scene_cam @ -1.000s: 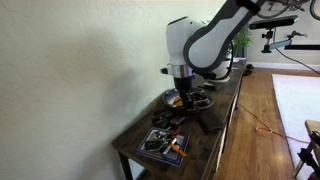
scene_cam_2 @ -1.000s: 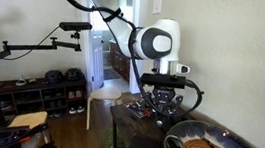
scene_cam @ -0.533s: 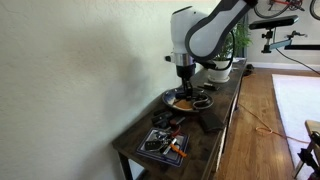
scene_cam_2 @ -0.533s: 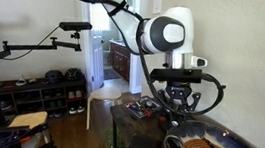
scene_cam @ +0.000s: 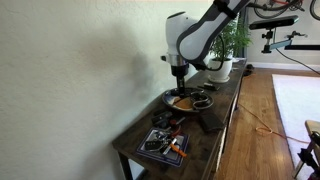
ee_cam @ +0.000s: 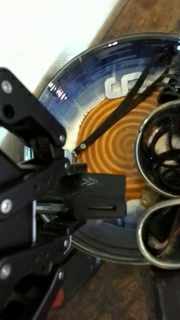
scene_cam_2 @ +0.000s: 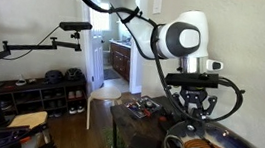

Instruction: Take three black objects between the bowls and put them in the bowl on the right

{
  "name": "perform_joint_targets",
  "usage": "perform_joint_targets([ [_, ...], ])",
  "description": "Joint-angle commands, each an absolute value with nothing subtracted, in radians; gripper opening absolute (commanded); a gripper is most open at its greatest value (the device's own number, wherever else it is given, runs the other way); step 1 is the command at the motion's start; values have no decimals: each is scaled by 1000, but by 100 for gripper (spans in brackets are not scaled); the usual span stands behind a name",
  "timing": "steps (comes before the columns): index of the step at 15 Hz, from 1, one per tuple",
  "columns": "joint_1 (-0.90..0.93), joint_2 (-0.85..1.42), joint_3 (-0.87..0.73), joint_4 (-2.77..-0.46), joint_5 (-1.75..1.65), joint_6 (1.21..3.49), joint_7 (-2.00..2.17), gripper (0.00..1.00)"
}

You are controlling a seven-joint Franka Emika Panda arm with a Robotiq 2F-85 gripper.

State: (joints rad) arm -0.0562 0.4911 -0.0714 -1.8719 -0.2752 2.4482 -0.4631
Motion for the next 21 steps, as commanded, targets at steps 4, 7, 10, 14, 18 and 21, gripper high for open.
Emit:
perform_joint_targets([
  [4,-82,624,-66,-1732,-289,2442,-435,18],
  [7,-90,666,-64,-1704,-287,2445,-441,18],
  [10,-95,694,-61,-1684,-284,2442,-444,18],
  [14,-81,668,-71,-1696,-293,2418,-423,81],
  [18,-63,596,-79,-1747,-298,2384,-381,100],
  [21,-58,536,-71,-1784,-296,2352,-363,100],
])
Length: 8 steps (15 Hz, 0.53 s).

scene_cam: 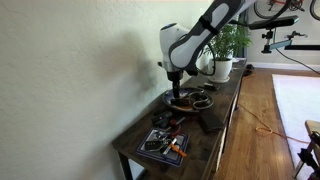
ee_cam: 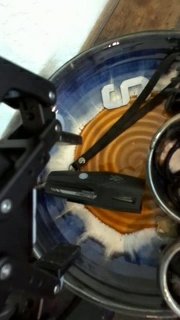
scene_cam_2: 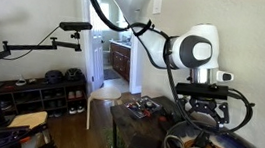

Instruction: Take three black objects between the bowls and put them in the bowl on the right

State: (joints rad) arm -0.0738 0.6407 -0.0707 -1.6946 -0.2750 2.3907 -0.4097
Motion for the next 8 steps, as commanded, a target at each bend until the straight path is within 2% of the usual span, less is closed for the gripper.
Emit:
perform_joint_targets([
  [1,-58,518,-65,-1796,-293,2341,-366,100],
  [8,-58,405,12,-1896,-281,2308,-470,100],
])
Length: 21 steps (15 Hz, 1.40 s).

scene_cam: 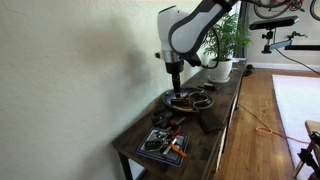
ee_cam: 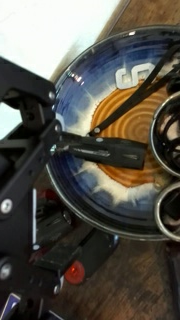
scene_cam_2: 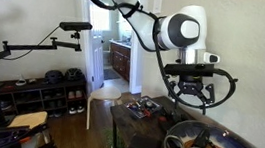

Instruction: Take three black objects between the bowls and put them in the bowl on the right

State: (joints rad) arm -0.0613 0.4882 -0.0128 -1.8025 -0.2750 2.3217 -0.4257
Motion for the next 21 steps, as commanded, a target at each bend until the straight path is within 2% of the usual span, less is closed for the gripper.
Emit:
perform_joint_targets([
  [1,-61,396,27,-1909,-276,2311,-496,100],
  [11,-57,403,114,-1979,-250,2325,-706,100],
  [21,-40,449,108,-1952,-259,2319,-690,100],
])
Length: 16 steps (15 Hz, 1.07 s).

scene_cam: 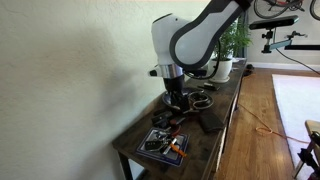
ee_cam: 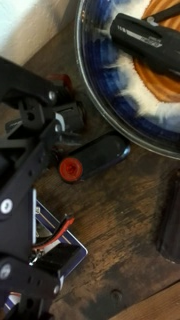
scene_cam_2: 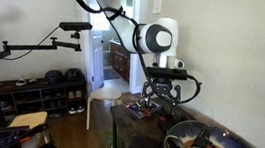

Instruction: Take three black objects between the bowls and put them in the bowl on the right

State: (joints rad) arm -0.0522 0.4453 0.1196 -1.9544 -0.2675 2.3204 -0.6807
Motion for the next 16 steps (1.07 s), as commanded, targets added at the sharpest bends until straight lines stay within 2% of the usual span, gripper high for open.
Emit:
perform_joint_targets([
  [1,-42,456,112,-1950,-260,2323,-702,100],
  [16,-50,534,101,-1939,-276,2376,-850,100],
])
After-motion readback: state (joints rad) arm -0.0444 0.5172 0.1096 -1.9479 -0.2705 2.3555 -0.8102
